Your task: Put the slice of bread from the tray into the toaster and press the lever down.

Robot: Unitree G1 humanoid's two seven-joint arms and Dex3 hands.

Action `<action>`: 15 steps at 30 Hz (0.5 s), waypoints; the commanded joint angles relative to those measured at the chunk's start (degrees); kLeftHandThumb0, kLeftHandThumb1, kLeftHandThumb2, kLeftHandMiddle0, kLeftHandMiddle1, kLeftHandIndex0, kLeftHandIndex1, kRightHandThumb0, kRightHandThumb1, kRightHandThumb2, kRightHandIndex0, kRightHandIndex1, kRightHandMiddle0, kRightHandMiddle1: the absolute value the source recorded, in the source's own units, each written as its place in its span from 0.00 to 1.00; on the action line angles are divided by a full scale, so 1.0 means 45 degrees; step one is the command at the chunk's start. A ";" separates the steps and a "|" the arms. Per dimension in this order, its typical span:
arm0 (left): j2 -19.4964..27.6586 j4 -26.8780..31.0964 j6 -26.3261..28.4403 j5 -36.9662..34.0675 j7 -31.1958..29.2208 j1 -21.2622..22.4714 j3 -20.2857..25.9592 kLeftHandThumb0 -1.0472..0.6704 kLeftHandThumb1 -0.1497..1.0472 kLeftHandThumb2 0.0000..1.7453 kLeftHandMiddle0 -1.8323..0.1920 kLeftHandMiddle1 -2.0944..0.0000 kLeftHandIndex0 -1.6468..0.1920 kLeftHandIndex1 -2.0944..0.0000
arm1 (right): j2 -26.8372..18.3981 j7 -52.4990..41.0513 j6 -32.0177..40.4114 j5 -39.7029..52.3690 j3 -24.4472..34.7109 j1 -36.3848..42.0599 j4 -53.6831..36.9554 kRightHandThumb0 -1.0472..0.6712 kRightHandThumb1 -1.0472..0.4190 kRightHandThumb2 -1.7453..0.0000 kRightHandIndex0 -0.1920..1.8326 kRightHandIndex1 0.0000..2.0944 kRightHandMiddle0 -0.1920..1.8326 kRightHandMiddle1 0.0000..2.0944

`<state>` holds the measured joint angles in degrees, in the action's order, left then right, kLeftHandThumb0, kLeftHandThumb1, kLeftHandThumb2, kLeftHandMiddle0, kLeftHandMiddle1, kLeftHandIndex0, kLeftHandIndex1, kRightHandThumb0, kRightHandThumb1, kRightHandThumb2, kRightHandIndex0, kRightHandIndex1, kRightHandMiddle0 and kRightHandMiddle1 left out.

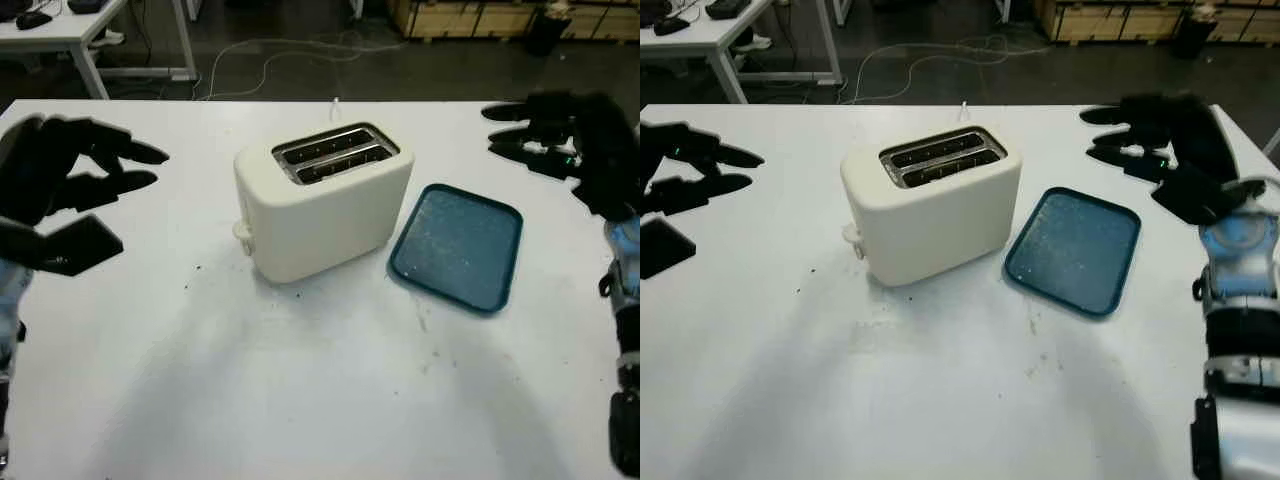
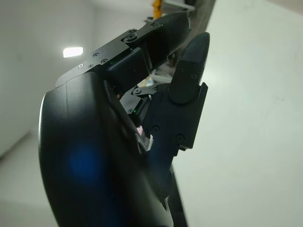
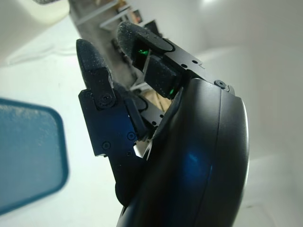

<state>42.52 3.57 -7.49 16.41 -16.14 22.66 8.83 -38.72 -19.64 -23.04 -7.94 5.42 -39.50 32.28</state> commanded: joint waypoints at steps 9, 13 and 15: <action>0.0818 -0.0571 0.0589 0.1453 -0.1720 0.2672 -0.1881 0.37 0.75 0.00 0.40 0.57 0.20 0.96 | -0.0818 -0.1467 0.0823 -0.0857 -0.1155 -0.1580 0.0003 0.30 0.19 1.00 0.68 0.00 0.61 0.00; 0.0601 -0.0539 0.0841 0.1850 -0.1751 0.2984 -0.2253 0.37 0.76 0.00 0.40 0.57 0.20 0.96 | -0.0812 -0.1893 0.0817 -0.1081 -0.1580 -0.1761 -0.0102 0.28 0.19 1.00 0.67 0.00 0.60 0.00; 0.0493 -0.0561 0.0861 0.1966 -0.1693 0.3060 -0.2394 0.38 0.76 0.00 0.40 0.57 0.20 0.96 | -0.0790 -0.2113 0.0606 -0.1125 -0.1785 -0.1786 -0.0116 0.27 0.18 1.00 0.67 0.00 0.60 0.00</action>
<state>45.24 1.10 -4.01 24.78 -23.63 35.21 -1.24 -41.66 -28.42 -19.23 -12.51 -1.95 -46.57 32.15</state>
